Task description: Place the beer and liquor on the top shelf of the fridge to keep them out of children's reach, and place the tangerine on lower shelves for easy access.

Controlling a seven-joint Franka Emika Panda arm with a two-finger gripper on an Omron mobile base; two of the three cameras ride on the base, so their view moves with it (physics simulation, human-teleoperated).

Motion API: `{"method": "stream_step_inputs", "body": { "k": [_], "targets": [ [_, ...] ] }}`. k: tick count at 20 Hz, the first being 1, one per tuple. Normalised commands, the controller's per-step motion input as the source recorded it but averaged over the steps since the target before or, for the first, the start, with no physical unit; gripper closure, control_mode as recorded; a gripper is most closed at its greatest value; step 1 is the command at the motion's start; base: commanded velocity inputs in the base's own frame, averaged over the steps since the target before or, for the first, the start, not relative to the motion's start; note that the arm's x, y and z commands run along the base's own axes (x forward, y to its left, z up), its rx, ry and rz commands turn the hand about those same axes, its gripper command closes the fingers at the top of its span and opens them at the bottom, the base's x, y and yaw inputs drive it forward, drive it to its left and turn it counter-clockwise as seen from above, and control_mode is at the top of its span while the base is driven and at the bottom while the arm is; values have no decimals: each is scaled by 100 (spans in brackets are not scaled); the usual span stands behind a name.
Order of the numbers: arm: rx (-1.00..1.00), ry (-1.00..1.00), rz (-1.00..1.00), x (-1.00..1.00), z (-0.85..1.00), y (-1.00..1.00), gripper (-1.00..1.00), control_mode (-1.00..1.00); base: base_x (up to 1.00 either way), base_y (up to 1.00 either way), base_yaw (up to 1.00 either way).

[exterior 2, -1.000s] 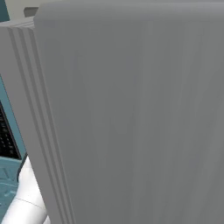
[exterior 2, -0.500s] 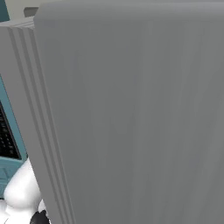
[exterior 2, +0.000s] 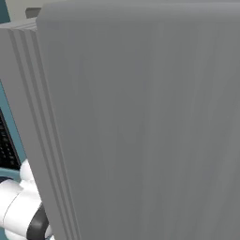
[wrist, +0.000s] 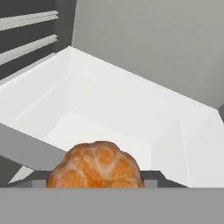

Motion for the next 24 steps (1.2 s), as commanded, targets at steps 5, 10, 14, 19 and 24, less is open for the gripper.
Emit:
{"method": "stream_step_inputs", "body": {
  "k": [5,10,14,19,24],
  "targets": [
    [5,3,0,47,-24,-25,100,-100,0,0,0],
    [1,3,0,56,-23,-14,100,-100,0,0,0],
    [0,0,0,65,-25,0,100,-100,0,0,0],
    [2,0,0,66,-26,-10,100,-100,0,0,0],
    [4,0,0,65,-6,-19,-100,-100,0,0,0]
  ]
}}
